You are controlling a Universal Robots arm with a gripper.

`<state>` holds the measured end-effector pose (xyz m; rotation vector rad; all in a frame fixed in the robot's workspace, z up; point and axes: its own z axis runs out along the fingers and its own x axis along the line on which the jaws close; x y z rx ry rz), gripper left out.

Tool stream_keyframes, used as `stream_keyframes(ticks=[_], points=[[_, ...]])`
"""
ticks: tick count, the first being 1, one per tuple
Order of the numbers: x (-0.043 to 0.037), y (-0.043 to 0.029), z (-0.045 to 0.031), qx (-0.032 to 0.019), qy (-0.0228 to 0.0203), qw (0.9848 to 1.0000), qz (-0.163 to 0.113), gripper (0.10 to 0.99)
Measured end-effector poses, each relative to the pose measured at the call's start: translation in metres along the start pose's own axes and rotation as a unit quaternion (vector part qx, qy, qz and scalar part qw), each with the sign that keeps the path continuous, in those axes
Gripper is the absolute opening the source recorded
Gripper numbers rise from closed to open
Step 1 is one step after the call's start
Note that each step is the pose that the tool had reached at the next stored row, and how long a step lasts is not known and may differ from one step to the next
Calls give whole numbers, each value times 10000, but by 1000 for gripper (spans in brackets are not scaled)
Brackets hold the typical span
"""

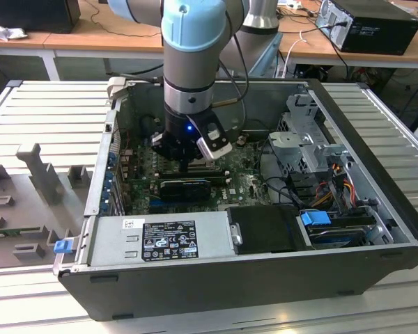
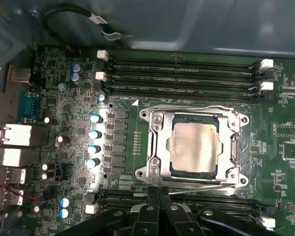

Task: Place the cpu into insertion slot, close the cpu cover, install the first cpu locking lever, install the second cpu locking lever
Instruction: 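Install the second cpu locking lever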

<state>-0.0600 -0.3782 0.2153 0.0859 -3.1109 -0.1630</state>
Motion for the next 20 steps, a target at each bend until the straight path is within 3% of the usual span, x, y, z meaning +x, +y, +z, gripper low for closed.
stream_keyframes(ticks=[2,7,11,16,20], points=[[49,-5,2,-8,-2,10000,-1,106],[70,-28,7,-18,-3,10000,-3,106],[72,-52,22,-105,-8,9999,-8,106],[72,-65,42,-137,-8,9999,-15,106],[71,-67,68,-195,-11,9998,-32,106]])
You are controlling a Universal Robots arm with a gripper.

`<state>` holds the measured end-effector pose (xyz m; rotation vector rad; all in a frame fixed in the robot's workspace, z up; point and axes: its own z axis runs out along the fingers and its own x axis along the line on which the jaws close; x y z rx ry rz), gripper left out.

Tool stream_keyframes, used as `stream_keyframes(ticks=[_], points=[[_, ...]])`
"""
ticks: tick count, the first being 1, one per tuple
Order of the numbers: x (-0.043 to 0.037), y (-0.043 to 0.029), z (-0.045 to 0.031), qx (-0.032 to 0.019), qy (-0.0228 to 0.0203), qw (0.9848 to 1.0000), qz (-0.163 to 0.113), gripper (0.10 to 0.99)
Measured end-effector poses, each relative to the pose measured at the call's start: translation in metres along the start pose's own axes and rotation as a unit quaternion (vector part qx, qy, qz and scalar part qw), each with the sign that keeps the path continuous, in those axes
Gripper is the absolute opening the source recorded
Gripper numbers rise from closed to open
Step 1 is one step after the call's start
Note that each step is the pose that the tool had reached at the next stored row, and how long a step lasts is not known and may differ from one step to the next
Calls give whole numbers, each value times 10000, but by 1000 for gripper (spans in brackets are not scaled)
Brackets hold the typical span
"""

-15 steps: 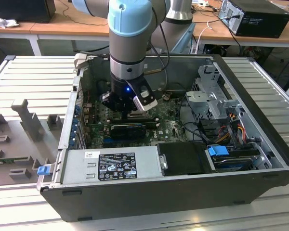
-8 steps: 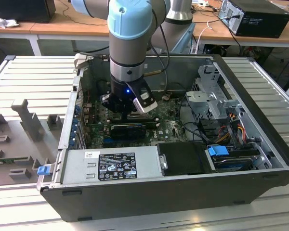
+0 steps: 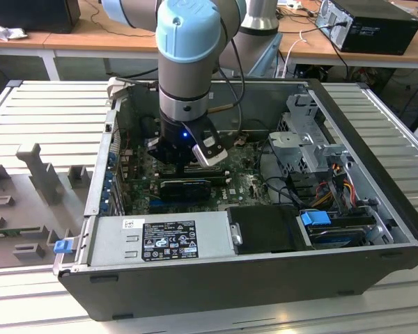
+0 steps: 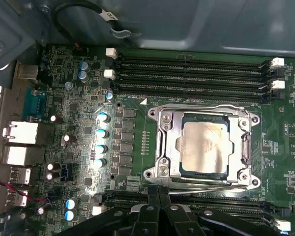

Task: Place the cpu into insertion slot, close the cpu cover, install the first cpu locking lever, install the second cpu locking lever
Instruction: 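Install the second cpu locking lever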

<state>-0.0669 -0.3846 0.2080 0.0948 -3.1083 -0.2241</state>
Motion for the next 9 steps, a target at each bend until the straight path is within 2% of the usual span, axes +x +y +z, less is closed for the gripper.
stream_keyframes(ticks=[9], points=[[19,-5,42,-176,-12,9998,-40,106]])
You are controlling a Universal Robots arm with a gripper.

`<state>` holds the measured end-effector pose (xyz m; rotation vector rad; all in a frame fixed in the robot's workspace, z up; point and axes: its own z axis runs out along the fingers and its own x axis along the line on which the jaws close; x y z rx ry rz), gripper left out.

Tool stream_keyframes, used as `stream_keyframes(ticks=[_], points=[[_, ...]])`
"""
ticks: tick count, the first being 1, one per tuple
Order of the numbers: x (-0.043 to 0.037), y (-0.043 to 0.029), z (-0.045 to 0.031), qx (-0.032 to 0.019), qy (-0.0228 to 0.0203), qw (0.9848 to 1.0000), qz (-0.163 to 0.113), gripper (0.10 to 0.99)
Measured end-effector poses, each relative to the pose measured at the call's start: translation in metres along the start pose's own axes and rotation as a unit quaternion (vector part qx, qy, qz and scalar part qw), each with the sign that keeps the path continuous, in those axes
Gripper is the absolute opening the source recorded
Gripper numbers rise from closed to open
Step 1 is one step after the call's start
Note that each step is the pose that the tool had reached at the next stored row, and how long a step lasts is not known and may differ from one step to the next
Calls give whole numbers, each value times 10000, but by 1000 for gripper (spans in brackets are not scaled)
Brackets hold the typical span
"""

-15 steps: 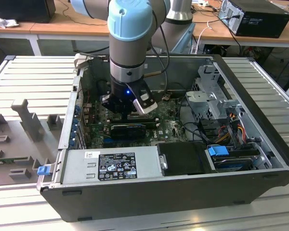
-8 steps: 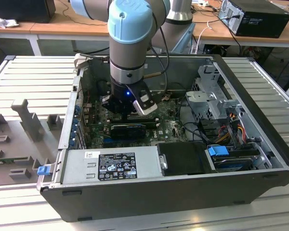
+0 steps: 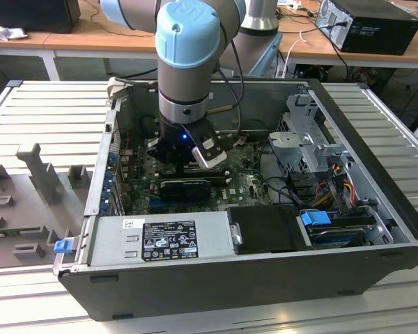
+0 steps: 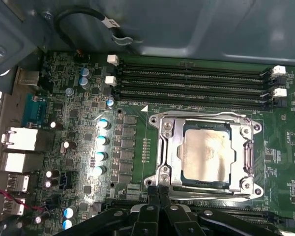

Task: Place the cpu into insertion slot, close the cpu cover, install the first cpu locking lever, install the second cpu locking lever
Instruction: 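Install the second cpu locking lever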

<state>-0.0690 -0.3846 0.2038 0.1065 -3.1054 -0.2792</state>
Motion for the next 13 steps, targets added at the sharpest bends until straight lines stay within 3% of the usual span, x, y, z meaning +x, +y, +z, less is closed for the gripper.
stream_keyframes(ticks=[11,13], points=[[18,-5,33,-159,-3,9998,-74,106],[22,-6,45,-210,-4,9997,-94,106]])
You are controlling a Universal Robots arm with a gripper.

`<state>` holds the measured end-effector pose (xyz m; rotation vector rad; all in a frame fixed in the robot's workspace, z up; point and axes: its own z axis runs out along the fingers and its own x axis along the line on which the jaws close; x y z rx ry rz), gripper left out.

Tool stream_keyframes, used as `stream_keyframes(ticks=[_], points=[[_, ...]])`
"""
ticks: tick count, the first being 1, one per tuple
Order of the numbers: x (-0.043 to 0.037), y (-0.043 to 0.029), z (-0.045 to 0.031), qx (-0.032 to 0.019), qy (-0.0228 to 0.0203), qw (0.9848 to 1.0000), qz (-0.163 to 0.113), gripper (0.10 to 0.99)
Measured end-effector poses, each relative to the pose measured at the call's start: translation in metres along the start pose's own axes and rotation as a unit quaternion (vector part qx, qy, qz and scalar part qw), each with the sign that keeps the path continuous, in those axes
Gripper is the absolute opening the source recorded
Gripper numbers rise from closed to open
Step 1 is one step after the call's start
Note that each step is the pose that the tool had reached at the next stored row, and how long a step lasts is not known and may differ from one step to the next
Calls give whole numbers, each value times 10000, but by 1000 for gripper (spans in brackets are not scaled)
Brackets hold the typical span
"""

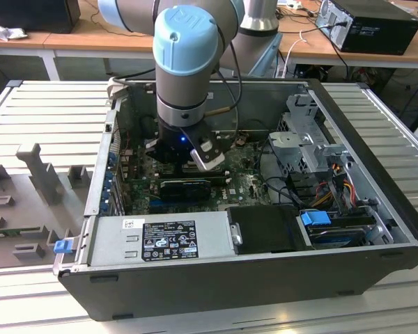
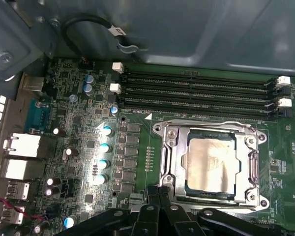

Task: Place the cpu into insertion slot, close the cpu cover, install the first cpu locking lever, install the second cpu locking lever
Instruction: 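Install the second cpu locking lever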

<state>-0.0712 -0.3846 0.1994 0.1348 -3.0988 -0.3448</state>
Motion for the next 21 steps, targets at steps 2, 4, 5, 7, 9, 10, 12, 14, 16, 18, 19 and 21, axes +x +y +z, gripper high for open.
stream_keyframes(ticks=[2,4,5,7,9,10,12,14,16,18,19,21], points=[[9,-2,10,-10,0,10000,-8,106],[16,-1,9,-10,0,10000,-10,106],[16,0,0,-10,-1,10000,-10,106],[18,18,-74,-13,-2,10000,-10,106],[19,28,-119,-12,-2,10000,-10,106],[19,31,-132,-13,-2,10000,-10,106],[19,41,-177,-12,-2,10000,-10,106],[20,51,-221,-12,-2,10000,-10,106],[21,60,-261,-12,-2,10000,-10,106],[22,70,-304,-12,-2,10000,-10,106],[22,71,-306,-13,-2,10000,-10,106],[23,71,-308,-12,-2,10000,-10,106]])
